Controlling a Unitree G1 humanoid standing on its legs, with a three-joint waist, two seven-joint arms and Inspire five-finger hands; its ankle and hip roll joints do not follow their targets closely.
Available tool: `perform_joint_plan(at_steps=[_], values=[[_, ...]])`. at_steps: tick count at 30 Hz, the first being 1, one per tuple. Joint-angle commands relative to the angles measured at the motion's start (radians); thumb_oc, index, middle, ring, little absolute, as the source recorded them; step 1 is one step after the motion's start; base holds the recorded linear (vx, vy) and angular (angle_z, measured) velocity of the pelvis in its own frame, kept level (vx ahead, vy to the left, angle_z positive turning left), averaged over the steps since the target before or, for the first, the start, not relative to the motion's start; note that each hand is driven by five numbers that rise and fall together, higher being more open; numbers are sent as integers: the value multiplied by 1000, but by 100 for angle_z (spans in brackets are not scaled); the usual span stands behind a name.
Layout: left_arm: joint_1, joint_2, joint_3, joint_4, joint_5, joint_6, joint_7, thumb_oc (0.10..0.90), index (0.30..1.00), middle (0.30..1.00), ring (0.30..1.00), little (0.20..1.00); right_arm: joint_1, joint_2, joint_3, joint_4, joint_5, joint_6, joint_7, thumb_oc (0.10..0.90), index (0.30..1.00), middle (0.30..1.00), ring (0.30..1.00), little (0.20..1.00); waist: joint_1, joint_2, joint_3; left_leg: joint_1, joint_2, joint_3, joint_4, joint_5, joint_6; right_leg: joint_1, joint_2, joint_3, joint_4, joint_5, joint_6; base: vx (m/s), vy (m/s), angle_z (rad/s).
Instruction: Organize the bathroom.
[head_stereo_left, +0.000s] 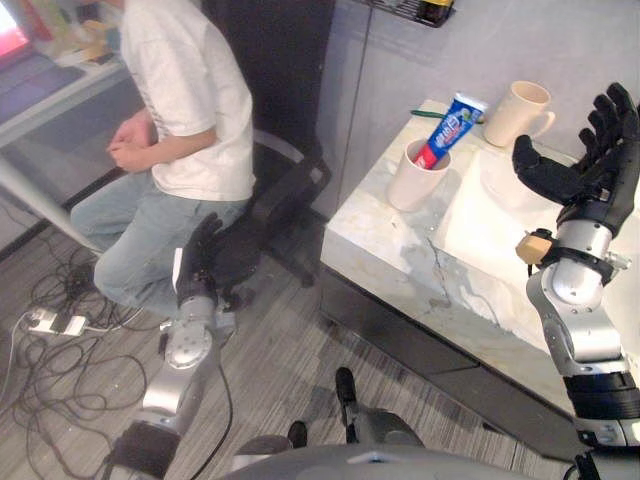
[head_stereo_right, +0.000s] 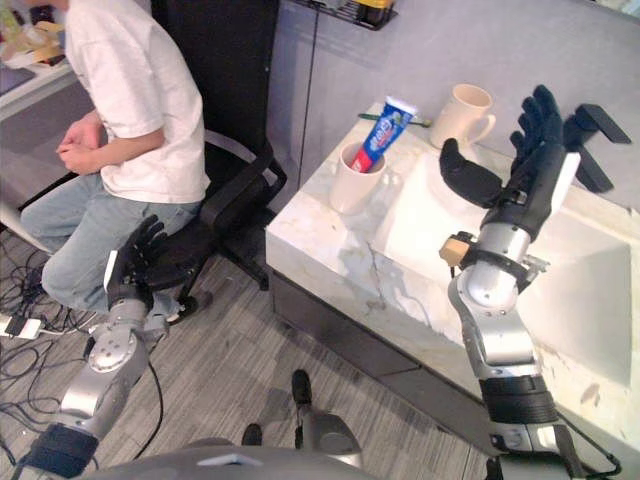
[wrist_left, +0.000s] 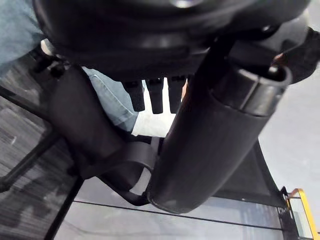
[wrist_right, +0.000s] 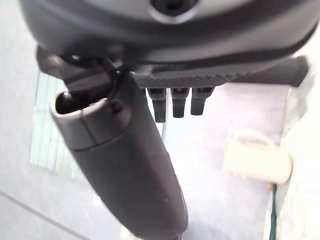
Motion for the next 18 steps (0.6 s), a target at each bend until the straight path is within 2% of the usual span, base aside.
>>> perform_joint_plan(at_steps=[1,3,5,6,8,10,11,13,14,17,18], values=[[-99,59,64,14,114,-136,32,800,900,900,900,900,-20,-35,-178,-46,38,-202,-80,800,900,900,900,900,-31,-2,-61,-43,36,32,-27,-4,6,-55,-32,-30,114,-35,81,-236,122,-16],[-115,72,89,71,134,-130,52,800,900,900,900,900,11,-44,-231,-32,69,-229,-113,800,900,900,900,900,-43,-4,-56,-47,39,67,-29,-5,5,-78,-43,-56,149,-1,87,-249,76,-26],[-124,83,111,119,136,-123,71,800,900,900,900,900,27,-61,-263,-6,109,-249,-127,800,900,900,900,900,-48,-1,-56,-54,47,99,-29,1,8,-83,-45,-90,204,-11,86,-188,54,-42],[-125,85,118,144,131,-125,79,800,900,900,900,900,32,-67,-275,3,118,-255,-139,800,900,900,900,900,-49,5,-58,-56,53,111,-29,2,9,-74,-42,-107,240,-28,86,-250,84,-54],[-134,94,150,254,141,-138,130,800,900,900,900,900,51,-110,-341,68,131,-267,-207,800,900,900,900,900,-38,22,-65,-85,66,164,-29,25,14,-43,-56,-186,409,-123,70,-290,97,-52],[-125,91,181,304,118,-145,160,800,900,900,900,900,64,-123,-384,103,133,-256,-242,800,900,900,900,900,-21,29,-73,-114,77,204,-29,40,17,-17,-72,-242,498,-165,67,-239,59,-55],[-110,91,208,332,134,-149,179,800,900,900,900,900,73,-126,-404,128,123,-259,-258,800,900,900,900,900,-6,24,-80,-131,73,233,-29,42,16,10,-83,-260,541,-205,74,-291,-3,-81],[-73,105,259,384,141,-161,202,800,900,900,900,900,93,-124,-442,173,120,-261,-281,800,900,900,900,900,21,5,-101,-186,68,285,-29,54,14,94,-83,-276,542,-234,89,-265,-63,-93],[-44,100,293,417,94,-171,201,800,900,900,900,900,110,-111,-455,205,116,-270,-294,800,900,900,900,900,31,-13,-112,-215,59,315,-29,60,16,145,-65,-268,518,-251,100,-240,-83,-102],[-17,88,318,506,81,-213,228,800,900,900,900,900,118,-102,-466,273,128,-247,-291,800,900,900,900,900,39,-27,-125,-244,56,338,-29,67,14,189,-45,-258,467,-261,103,-233,-108,-83],[-5,95,328,574,40,-211,244,800,900,900,900,900,129,-98,-463,335,145,-218,-290,800,900,900,900,900,42,-32,-132,-264,59,350,-29,85,-3,226,-29,-249,364,-291,85,-273,-194,-58]])
